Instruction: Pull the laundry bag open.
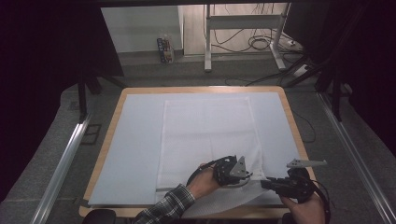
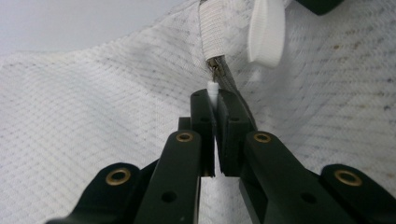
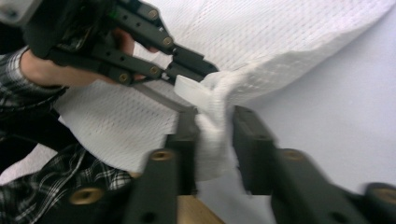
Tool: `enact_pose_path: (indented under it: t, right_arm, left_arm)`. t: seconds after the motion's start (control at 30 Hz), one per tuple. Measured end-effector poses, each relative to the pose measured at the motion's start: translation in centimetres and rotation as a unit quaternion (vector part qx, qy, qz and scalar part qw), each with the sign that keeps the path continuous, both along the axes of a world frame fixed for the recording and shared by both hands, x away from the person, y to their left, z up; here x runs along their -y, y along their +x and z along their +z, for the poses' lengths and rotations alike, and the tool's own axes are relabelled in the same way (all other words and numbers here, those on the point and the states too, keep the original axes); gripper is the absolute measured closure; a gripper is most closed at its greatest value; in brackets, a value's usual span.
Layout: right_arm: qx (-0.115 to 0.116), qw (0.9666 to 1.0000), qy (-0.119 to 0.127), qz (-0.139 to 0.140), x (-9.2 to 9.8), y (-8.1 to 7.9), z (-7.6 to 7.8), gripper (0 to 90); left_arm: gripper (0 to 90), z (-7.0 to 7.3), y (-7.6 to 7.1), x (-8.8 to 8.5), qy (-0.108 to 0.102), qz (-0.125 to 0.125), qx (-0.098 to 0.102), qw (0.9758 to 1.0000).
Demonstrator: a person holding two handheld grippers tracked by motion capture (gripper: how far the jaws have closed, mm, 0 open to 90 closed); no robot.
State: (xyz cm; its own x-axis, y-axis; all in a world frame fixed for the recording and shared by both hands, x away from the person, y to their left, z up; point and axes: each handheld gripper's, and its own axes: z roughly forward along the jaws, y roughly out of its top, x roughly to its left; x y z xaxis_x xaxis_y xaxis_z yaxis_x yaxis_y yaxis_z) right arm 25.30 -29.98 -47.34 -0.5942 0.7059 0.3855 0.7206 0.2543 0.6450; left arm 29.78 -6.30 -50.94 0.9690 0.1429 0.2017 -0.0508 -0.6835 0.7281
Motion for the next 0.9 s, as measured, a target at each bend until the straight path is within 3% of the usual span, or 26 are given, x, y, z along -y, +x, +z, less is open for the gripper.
enact_pose_path:
  t: [0.17,0.33,0.57,0.63,0.73,0.8,0.9]
  right_arm:
    - [0.019,0.9994,0.027,-0.008,0.8,-0.1,0.9,57.2]
    - [0.038,0.9979,0.042,-0.033,1.5,0.0,1.7,50.0]
    - [0.000,0.9988,0.032,-0.037,0.4,2.0,0.7,44.7]
    - [-0.022,0.9987,0.036,-0.029,0.2,2.4,-0.1,57.1]
    - [-0.027,0.9987,0.040,-0.019,0.5,2.3,-0.2,78.6]
    - [-0.030,0.9986,0.042,-0.012,0.6,2.2,-0.3,84.7]
    - [-0.029,0.9988,0.039,-0.011,0.6,2.2,-0.4,86.0]
  left_arm:
    - [87.2,0.3,-0.2,0.3,0.000,-0.003,0.002,1.0000]
    - [87.2,0.2,-0.4,0.6,0.003,-0.007,0.003,1.0000]
    - [87.2,0.2,-0.6,0.8,0.003,-0.008,0.004,1.0000]
    - [87.2,0.3,-0.6,0.8,0.001,-0.007,0.008,0.9999]
    - [87.2,0.4,-0.6,0.9,-0.001,-0.009,0.007,0.9999]
    - [87.2,0.2,-0.7,1.0,0.001,-0.008,0.007,0.9999]
    - [87.4,0.1,-0.6,1.0,-0.001,-0.006,0.001,1.0000]
